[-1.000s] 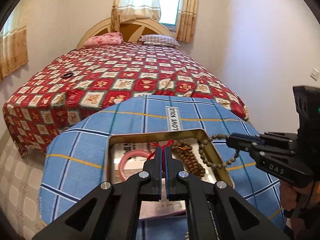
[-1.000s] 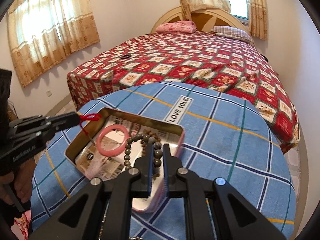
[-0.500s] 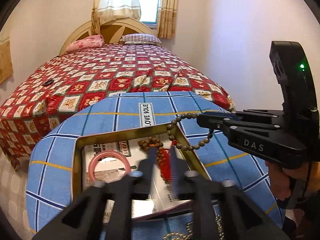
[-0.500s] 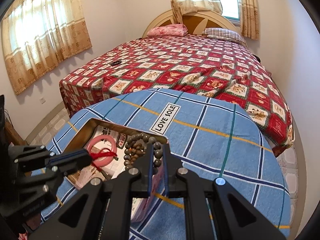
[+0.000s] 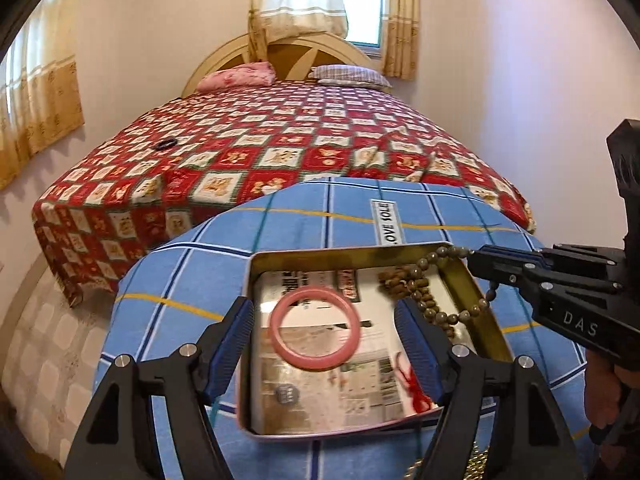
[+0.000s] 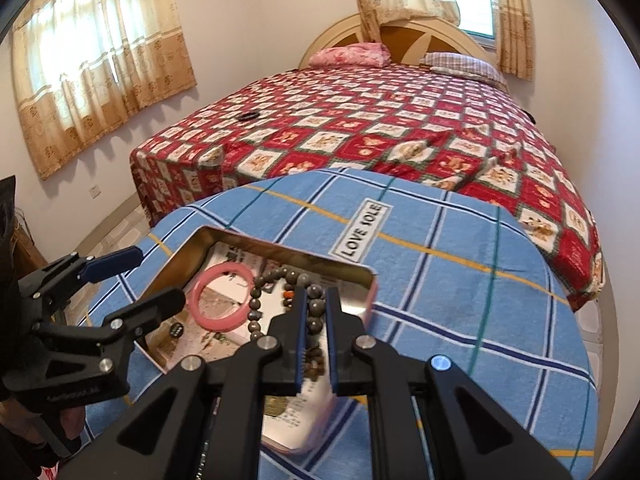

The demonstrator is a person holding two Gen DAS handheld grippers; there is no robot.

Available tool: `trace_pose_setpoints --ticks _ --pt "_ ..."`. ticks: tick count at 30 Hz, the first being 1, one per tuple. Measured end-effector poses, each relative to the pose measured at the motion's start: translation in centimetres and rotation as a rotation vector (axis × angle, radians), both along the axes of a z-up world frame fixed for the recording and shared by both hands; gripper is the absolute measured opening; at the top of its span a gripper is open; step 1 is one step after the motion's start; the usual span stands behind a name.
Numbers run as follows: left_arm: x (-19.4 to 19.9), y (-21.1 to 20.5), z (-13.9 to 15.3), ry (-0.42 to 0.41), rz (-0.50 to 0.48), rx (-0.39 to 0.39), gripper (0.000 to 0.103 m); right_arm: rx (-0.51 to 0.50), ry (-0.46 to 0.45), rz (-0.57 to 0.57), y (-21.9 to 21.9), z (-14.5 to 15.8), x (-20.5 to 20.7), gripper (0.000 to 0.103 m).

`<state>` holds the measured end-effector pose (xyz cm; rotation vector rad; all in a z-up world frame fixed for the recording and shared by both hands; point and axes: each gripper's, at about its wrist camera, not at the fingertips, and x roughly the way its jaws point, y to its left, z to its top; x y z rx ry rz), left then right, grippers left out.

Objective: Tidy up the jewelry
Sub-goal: 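Open the left tool to drop the jade bangle while the right tool releases the bead bracelet, then grasp the green jade bangle with the left tool while the right tool reaches the silver ring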

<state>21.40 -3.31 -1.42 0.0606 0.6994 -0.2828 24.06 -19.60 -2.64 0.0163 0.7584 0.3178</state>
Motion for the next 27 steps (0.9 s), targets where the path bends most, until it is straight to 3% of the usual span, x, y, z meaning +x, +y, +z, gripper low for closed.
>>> trace_pose_setpoints --ticks 11,14,15,17,27 --pt "0.0 4.0 -0.6 0.033 0.129 -0.019 0.073 0.023 0.054 0.112 3.9 -1.4 1.0 0.012" --pt "-0.5 5.0 -0.9 0.047 0.167 -0.012 0.073 0.033 0.064 0.147 4.8 -1.8 1.0 0.018" --pt "-0.7 5.3 -1.1 0.053 0.175 -0.008 0.073 0.037 0.069 0.151 4.8 -1.8 0.8 0.025" --pt "-1.5 5.7 -1.2 0.052 0.190 0.007 0.073 0.034 0.076 0.152 4.7 -1.9 0.4 0.026" --pt "-7.7 5.7 -3.2 0.124 0.219 0.038 0.073 0.022 0.055 0.089 1.2 -0.9 -6.7 0.027"
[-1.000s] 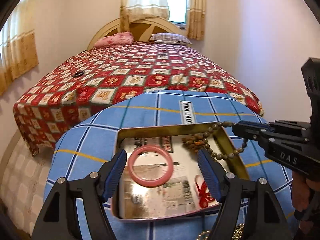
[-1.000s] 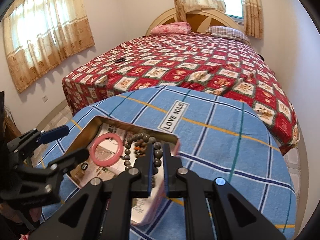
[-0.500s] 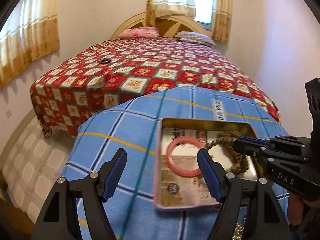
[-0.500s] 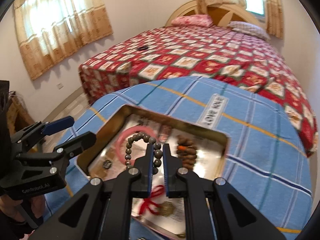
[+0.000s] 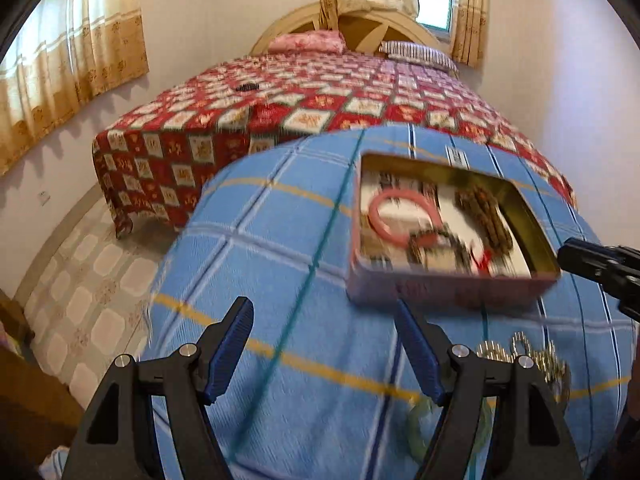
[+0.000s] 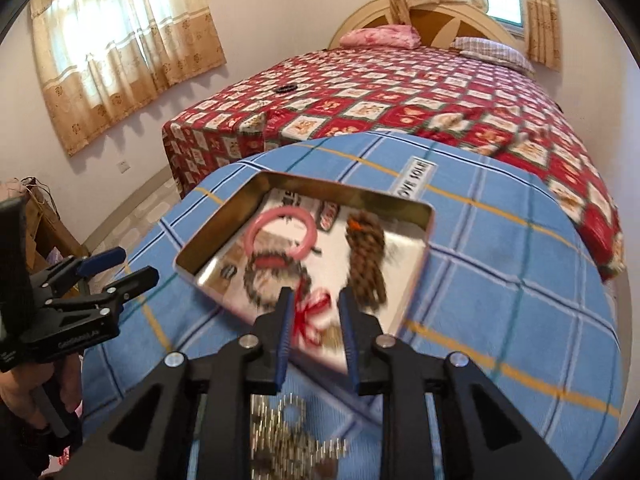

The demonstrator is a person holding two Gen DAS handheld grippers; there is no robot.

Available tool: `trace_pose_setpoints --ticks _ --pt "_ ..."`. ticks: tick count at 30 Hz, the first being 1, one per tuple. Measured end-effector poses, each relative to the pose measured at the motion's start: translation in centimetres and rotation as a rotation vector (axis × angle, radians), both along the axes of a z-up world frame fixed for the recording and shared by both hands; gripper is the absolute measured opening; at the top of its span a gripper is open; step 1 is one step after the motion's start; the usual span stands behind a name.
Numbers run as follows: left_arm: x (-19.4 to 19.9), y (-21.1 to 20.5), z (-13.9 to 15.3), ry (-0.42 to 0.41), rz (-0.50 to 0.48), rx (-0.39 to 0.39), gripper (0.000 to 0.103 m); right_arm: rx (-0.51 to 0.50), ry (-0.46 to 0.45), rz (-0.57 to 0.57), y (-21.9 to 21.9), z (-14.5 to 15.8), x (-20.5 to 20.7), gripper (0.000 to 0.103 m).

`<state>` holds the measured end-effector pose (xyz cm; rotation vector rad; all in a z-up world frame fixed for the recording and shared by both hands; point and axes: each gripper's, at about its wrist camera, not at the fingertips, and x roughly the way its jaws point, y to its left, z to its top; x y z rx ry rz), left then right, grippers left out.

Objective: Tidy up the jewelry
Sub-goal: 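Grasp the green jade bangle with the left tool while the right tool reaches the silver ring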

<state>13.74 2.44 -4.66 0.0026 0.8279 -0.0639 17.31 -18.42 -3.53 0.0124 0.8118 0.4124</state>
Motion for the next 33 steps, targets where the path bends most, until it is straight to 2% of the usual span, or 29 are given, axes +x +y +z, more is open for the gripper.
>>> trace_pose_setpoints --ticks 6,7,8,11,14,18,22,24,25,33 --pt "-2.4 -1.4 -1.0 0.047 -0.034 -0.011 0.073 0.004 -0.007 0.005 0.3 -0.7 -4.3 0.030" --pt "-2.6 -1.6 -1.2 0.056 -0.042 -0.007 0.069 0.005 -0.003 0.010 0.4 -0.9 -4.6 0.030" --pt "-2.8 -1.9 -1.5 0.068 -0.051 -0.003 0.060 0.007 0.001 0.014 0.5 -1.2 -4.9 0.030" --pt "-3.2 -2.3 -2.3 0.097 -0.068 -0.013 0.042 0.015 0.019 0.017 0.6 -2.0 -5.4 0.031" --pt "-3.6 -2.7 -2.2 0.093 -0.082 -0.016 0.038 0.020 0.032 0.019 0.8 -2.5 -5.6 0.031" --pt "-4.0 -3.4 -2.0 0.085 -0.100 -0.016 0.038 0.013 0.027 0.030 1.2 -2.6 -5.9 0.031" --pt "-3.8 -3.6 -2.9 0.113 -0.113 -0.016 0.037 0.017 0.028 0.026 1.3 -2.8 -5.9 0.031" --pt "-3.7 -3.6 -3.5 0.136 -0.138 -0.026 0.014 0.014 0.032 0.025 1.4 -2.9 -6.0 0.031" --pt "-3.7 -3.7 -3.7 0.139 -0.146 -0.022 0.008 0.013 0.033 0.027 1.5 -3.0 -6.0 0.031" --pt "-3.9 -2.0 -1.1 0.041 -0.128 -0.055 0.006 0.005 0.044 0.062 3.0 -3.4 -6.1 0.031"
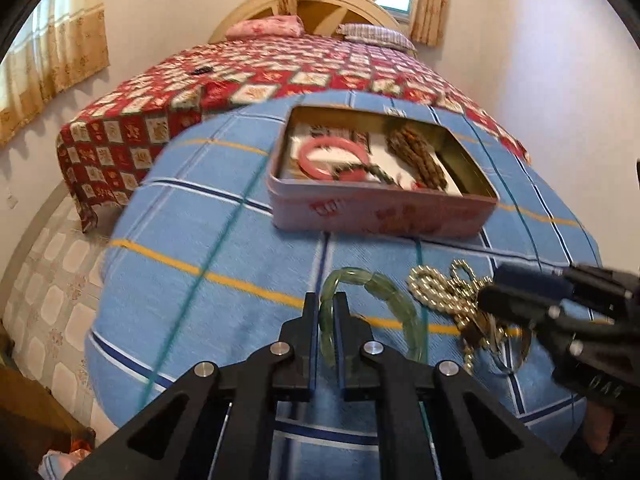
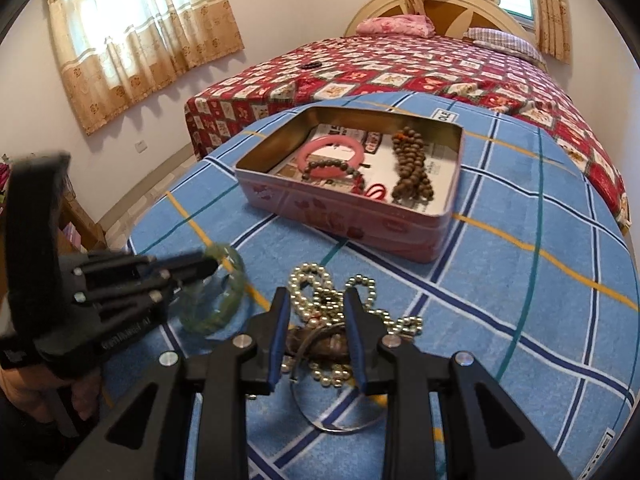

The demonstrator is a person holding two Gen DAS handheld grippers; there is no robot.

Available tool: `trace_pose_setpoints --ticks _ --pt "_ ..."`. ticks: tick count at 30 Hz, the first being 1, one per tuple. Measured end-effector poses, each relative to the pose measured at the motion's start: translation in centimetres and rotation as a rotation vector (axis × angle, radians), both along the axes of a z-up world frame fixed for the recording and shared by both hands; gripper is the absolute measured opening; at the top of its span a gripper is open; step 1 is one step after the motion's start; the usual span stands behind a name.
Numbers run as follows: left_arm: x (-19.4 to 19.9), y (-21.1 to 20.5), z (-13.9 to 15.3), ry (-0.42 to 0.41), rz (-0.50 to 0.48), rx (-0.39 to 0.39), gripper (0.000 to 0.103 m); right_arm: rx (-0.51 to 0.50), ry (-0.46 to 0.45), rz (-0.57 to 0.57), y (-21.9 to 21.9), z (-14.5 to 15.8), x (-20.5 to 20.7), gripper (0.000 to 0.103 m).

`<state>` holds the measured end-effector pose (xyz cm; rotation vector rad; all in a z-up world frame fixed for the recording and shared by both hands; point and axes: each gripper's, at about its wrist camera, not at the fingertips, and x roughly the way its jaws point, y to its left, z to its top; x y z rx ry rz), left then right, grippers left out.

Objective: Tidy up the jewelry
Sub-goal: 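Grasp the green jade bangle with the left tool while the right tool reaches the silver ring, then close the right tool on the small silver ring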

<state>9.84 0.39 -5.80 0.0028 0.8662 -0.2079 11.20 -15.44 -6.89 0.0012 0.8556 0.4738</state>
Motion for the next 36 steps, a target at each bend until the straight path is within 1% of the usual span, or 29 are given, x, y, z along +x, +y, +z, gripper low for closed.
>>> trace_pose_setpoints --ticks 6,12,20,25,29,32,36 --pt "0.9 2.3 -0.4 0.018 0.069 0.028 0.006 -0.027 0.014 0.062 2.5 -0.7 0.5 0.031" --pt "1.2 4.1 -0.5 0.014 0.113 0.009 0.006 -0.045 0.047 0.110 4.7 -1.5 1.2 0.031" --pt "1.6 4.9 -0.8 0.010 0.121 -0.030 0.006 -0.071 0.071 0.157 7.3 -2.2 1.6 0.031" --pt "1.7 4.9 -1.0 0.009 0.117 -0.041 0.006 -0.090 0.087 0.187 8.4 -2.8 1.6 0.031" --pt "1.7 5.0 -1.3 0.014 0.115 -0.044 0.006 -0.118 0.066 0.192 8.9 -2.8 1.6 0.030" --pt "1.7 5.1 -1.4 0.019 0.117 -0.046 0.006 -0.154 0.044 0.199 9.1 -2.8 1.3 0.027" --pt "1.5 5.2 -1.5 0.023 0.119 -0.050 0.006 -0.164 0.036 0.197 9.1 -2.8 1.3 0.024"
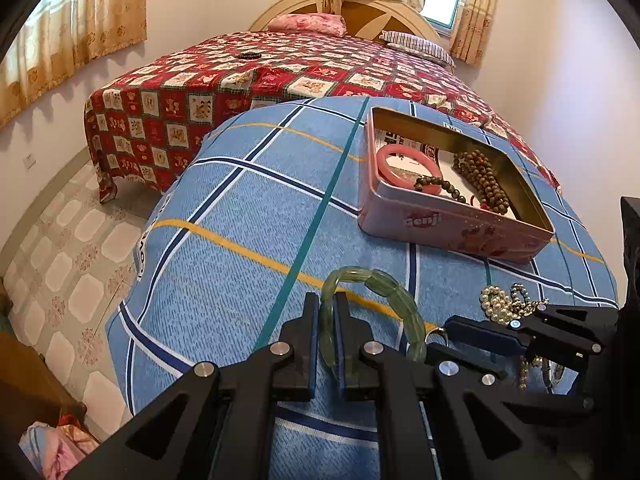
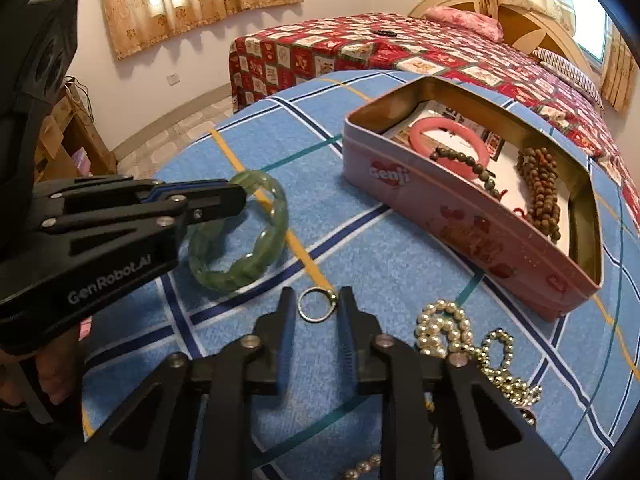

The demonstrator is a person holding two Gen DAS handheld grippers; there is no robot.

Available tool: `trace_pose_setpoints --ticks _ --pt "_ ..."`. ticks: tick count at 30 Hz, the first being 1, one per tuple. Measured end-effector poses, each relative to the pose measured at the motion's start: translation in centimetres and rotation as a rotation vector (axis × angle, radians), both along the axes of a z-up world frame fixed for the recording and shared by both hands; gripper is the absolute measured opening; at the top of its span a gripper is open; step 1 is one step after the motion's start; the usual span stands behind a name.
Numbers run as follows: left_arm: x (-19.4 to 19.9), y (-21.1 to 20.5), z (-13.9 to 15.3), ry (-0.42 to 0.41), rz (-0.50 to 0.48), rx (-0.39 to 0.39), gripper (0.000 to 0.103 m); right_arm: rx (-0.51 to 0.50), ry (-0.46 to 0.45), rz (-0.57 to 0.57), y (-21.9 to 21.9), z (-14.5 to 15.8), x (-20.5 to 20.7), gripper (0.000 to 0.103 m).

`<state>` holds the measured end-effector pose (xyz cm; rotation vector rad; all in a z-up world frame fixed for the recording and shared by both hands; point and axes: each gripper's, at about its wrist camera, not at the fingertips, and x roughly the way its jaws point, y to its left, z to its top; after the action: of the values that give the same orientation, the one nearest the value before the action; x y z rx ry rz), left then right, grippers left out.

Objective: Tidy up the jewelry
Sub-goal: 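Close the right tool on the small silver ring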

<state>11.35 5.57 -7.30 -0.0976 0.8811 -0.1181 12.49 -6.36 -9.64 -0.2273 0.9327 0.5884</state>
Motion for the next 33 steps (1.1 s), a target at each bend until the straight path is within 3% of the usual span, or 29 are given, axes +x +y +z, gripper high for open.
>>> trace_pose_setpoints --ticks 5,7,8,14,16,18,20,25,27,33 --pt "0.0 0.0 0.0 -0.001 -0.001 -0.001 0.006 0.009 0.003 -0.004 -0.3 0.0 0.1 0.023" --pt "-0.1 -0.2 0.1 -0.004 -0.003 0.000 0.006 0.011 0.004 -0.011 -0.5 0.1 0.1 0.008" --pt "-0.1 -0.2 0.2 -0.005 -0.004 -0.001 0.006 0.012 0.003 -0.013 -0.6 0.2 0.2 0.008" --pt "0.0 -0.1 0.3 -0.008 -0.002 0.000 0.006 0.031 0.011 -0.027 -1.1 0.4 0.3 0.010" --pt "-0.2 0.2 0.4 -0.008 0.004 -0.004 0.006 0.054 0.027 -0.025 -1.2 0.6 0.4 0.015" --pt "-0.3 0.5 0.4 -0.007 0.008 -0.004 0.006 0.054 0.027 -0.015 -0.9 0.5 0.3 0.032" --pt "-0.4 0.7 0.3 -0.004 0.012 -0.007 0.006 0.044 0.027 -0.002 -0.5 0.3 0.1 0.036" --pt "-0.6 0.5 -0.1 0.005 0.004 -0.013 0.006 -0.024 -0.023 0.022 0.5 -0.1 -0.5 0.035" --pt "-0.7 0.4 0.0 0.002 0.002 -0.018 0.006 -0.042 -0.037 0.016 0.3 -0.2 -0.5 0.023" --pt "-0.7 0.3 0.5 -0.006 -0.006 -0.018 0.006 -0.007 -0.013 -0.002 -0.7 0.1 -0.2 0.023"
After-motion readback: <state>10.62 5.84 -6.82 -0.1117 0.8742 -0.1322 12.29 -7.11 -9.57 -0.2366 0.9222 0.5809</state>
